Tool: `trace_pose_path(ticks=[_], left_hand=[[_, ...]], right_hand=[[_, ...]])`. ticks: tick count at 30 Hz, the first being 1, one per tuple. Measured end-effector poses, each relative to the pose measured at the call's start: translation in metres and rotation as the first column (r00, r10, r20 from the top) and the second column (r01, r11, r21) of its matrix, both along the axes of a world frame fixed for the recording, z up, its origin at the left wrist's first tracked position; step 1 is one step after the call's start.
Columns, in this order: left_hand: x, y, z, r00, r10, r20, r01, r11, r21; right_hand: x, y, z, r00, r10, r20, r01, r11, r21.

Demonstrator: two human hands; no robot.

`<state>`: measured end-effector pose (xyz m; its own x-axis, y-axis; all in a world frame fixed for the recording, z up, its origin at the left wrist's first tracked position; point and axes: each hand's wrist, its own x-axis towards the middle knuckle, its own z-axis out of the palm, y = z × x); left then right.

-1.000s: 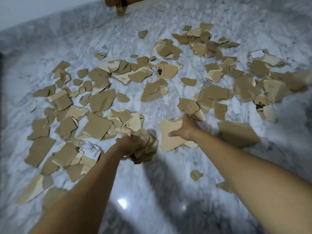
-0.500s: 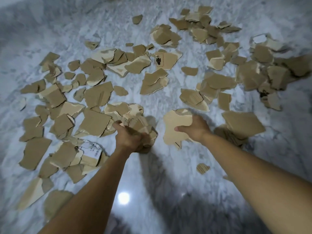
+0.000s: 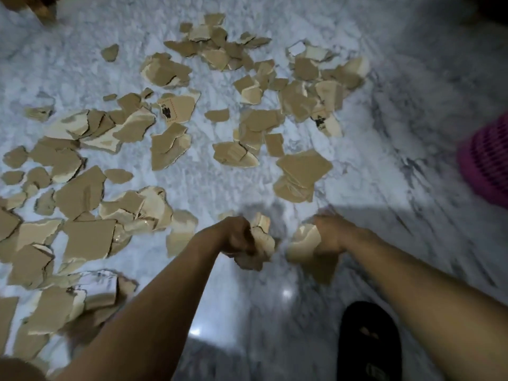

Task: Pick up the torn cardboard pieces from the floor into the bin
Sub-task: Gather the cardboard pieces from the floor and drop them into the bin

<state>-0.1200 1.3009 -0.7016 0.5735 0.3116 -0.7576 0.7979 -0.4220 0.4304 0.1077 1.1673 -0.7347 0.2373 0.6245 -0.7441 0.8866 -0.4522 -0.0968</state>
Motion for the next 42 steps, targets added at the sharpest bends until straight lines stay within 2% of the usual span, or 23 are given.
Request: trace_pose_path(ticks=[3, 5, 10, 15, 21, 26, 30, 32, 34, 36, 38, 42], left_hand=[[0.027, -0.034, -0.027, 0.988, -0.139, 0.061, 0.124, 0.969, 0.213], [0.036, -0.048, -0.045, 0.977, -0.203, 0.064, 0.175, 0.939, 0.295], [0.044, -0.063, -0.061, 0.958, -0.281, 0.054, 0.229, 0.868, 0.441], [0.048, -0.062, -0.062, 0.967, -0.252, 0.026, 0.219, 0.884, 0.413], [0.047, -0.074, -0.062, 0.983, -0.145, 0.115, 0.076, 0.883, 0.463], [0.045, -0.065, -0.061, 0.983, -0.171, 0.067, 0.119, 0.868, 0.482], [0.041, -0.069, -0.067, 0.977, -0.181, 0.117, 0.110, 0.886, 0.451], [0.036, -0.061, -0.067, 0.981, -0.110, 0.157, 0.046, 0.930, 0.366], [0.022, -0.046, -0.066, 0.979, 0.028, 0.200, -0.079, 0.965, 0.251], [0.005, -0.028, -0.062, 0.940, 0.196, 0.281, -0.251, 0.952, 0.173], [-0.010, -0.006, -0.057, 0.901, 0.322, 0.291, -0.389, 0.896, 0.215], [-0.027, 0.017, -0.055, 0.953, 0.269, 0.138, -0.302, 0.872, 0.384]], right_hand=[[-0.015, -0.025, -0.015, 0.998, -0.022, 0.057, 0.020, 0.999, 0.039], [-0.016, -0.031, -0.018, 0.996, -0.027, 0.089, 0.023, 0.999, 0.049], [-0.006, -0.035, -0.016, 0.992, -0.126, -0.019, 0.127, 0.990, 0.067], [-0.008, -0.035, -0.011, 0.987, -0.151, -0.058, 0.156, 0.983, 0.093], [-0.016, -0.031, -0.016, 0.991, -0.012, -0.130, 0.044, 0.968, 0.247], [-0.021, -0.024, -0.013, 0.987, 0.009, -0.158, 0.024, 0.978, 0.207], [-0.026, -0.024, -0.015, 0.989, -0.028, -0.144, 0.044, 0.993, 0.110], [-0.027, -0.025, -0.017, 0.985, -0.053, -0.162, 0.064, 0.996, 0.064], [-0.027, -0.024, -0.016, 0.983, -0.065, -0.172, 0.067, 0.998, 0.005], [-0.018, -0.015, -0.013, 0.978, -0.093, -0.186, 0.095, 0.995, 0.004], [-0.003, 0.005, -0.004, 0.971, -0.142, -0.191, 0.159, 0.984, 0.079], [0.019, 0.055, 0.013, 0.984, -0.143, -0.110, 0.165, 0.959, 0.229]])
